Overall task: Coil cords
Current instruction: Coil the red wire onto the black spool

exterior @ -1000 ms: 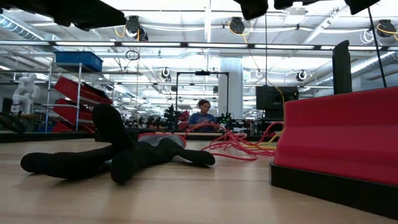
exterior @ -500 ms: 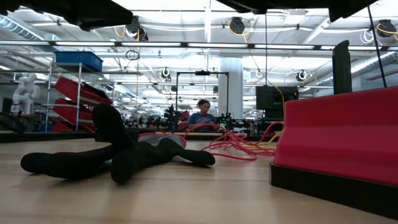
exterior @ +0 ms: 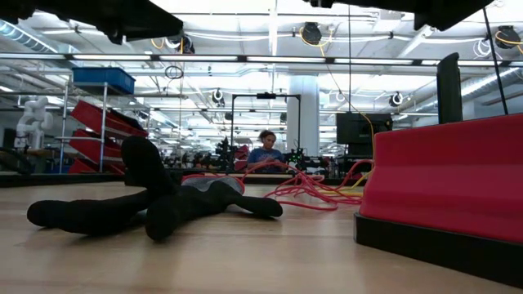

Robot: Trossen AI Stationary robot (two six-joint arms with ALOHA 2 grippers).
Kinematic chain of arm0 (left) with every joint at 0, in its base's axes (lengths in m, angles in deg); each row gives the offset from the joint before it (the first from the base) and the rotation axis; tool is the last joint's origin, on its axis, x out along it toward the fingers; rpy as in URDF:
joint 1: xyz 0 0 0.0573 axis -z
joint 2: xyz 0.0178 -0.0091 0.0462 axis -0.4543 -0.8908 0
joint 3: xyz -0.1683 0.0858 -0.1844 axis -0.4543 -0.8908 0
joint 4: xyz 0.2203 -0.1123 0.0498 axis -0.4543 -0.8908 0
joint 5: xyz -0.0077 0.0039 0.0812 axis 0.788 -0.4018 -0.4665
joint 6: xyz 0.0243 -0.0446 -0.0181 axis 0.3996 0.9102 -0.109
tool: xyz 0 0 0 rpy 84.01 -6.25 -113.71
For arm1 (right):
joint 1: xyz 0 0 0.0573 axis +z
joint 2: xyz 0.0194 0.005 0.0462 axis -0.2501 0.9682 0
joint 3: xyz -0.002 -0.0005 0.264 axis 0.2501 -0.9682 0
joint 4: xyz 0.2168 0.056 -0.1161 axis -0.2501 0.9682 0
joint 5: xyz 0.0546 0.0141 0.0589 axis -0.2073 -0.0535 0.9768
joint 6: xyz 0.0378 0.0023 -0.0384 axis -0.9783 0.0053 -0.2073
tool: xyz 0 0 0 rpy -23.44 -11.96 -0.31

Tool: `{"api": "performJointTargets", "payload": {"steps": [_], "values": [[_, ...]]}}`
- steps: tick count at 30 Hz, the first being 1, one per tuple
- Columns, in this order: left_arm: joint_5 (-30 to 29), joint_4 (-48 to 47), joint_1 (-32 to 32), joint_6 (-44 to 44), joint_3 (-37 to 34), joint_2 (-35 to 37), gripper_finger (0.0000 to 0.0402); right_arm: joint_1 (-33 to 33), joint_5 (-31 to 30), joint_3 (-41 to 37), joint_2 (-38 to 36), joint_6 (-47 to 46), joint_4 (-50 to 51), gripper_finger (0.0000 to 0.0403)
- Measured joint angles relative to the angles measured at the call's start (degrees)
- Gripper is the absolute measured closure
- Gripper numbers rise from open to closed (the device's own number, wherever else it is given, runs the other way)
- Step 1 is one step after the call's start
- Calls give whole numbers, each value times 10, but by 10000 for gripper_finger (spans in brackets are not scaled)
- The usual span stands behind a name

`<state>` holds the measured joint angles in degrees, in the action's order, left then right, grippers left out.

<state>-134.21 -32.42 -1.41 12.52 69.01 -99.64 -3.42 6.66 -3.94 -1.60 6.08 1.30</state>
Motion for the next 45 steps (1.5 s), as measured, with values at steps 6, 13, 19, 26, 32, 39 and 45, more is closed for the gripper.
{"api": "performJointTargets", "payload": {"steps": [6, 13, 19, 26, 32, 39, 45], "values": [[0, 0, -13, 0, 0, 0, 262, -22, -1, 0, 0, 74, -79, 257], [0, -1, -13, 0, 0, 0, 262, -44, -3, 0, 0, 102, -97, 257], [0, -1, -13, 0, 0, 0, 262, -43, -142, 0, -3, 102, -103, 257], [0, -1, -13, 0, 0, 0, 262, -34, -377, 0, -3, 99, -76, 257], [0, -1, -13, 0, 0, 0, 262, -13, -436, 0, -3, 102, -71, 257], [0, -1, -13, 0, 0, 0, 262, 7, -433, 0, -3, 101, -71, 257], [0, -1, -13, 0, 0, 0, 262, 31, -431, 0, -3, 64, -75, 257]]}}
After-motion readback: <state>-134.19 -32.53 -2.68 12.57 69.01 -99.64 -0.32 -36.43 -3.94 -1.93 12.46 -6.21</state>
